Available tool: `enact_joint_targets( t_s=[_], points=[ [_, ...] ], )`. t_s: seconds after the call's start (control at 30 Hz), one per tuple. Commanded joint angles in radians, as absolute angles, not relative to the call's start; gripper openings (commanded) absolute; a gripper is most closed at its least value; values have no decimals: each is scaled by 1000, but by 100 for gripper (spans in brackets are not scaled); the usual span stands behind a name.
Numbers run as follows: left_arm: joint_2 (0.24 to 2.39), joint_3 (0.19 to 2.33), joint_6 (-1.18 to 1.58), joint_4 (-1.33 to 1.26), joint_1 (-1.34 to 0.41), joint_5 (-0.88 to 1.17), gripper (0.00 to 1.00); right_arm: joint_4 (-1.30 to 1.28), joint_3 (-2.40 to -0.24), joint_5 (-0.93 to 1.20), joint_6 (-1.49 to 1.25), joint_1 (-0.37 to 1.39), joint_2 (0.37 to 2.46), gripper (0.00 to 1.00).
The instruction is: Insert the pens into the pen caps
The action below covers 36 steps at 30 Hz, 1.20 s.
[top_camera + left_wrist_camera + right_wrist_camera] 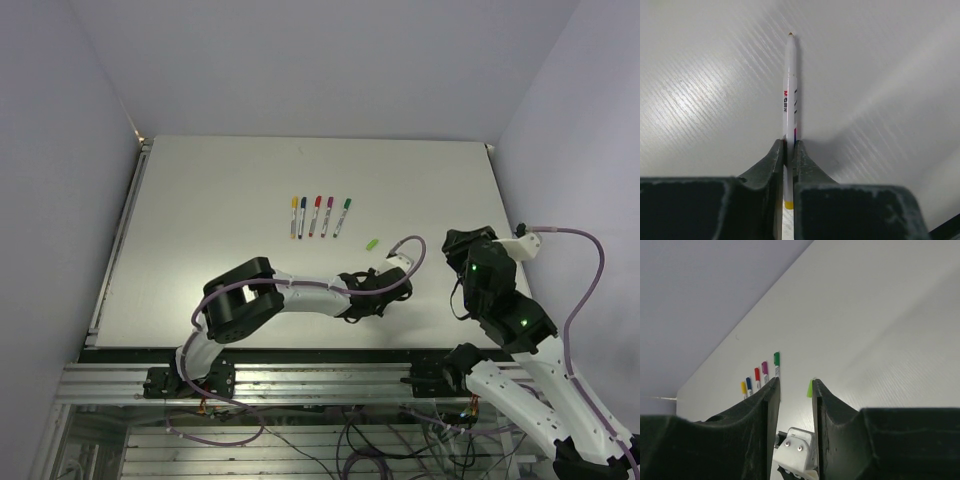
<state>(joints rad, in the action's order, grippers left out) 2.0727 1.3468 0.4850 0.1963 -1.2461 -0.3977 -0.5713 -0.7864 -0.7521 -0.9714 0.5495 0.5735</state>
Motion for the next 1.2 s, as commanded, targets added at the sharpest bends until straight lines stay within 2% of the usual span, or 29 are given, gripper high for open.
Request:
enact_joint_targets(
  t_s=[0.0,0.13,0.27,0.53,0.8,1.0,1.17],
  points=[
    [2187,1269,472,384,-1238,-334,7,-566,-777,-751,-975,546,565,31],
    [2163,1211,487,346,-1234,-305,7,-556,-780,-736,-943,546,582,28],
    [2000,1054,540,197,-1201,-246,7,-587,-804,-724,-930,546,666,26],
    [1573,892,550,153,-1187,-363,7,-603,-878,-662,-940,547,990,27],
    [1209,779,547,207,-1186,-449,7,-471,-931,-556,-909,548,1284,33],
    [994,622,603,133,-1180,-475,7,-377,-982,-484,-889,550,1470,34],
    [901,540,629,101,-1178,-483,7,-353,-1055,-469,-869,549,1598,34]
  ],
)
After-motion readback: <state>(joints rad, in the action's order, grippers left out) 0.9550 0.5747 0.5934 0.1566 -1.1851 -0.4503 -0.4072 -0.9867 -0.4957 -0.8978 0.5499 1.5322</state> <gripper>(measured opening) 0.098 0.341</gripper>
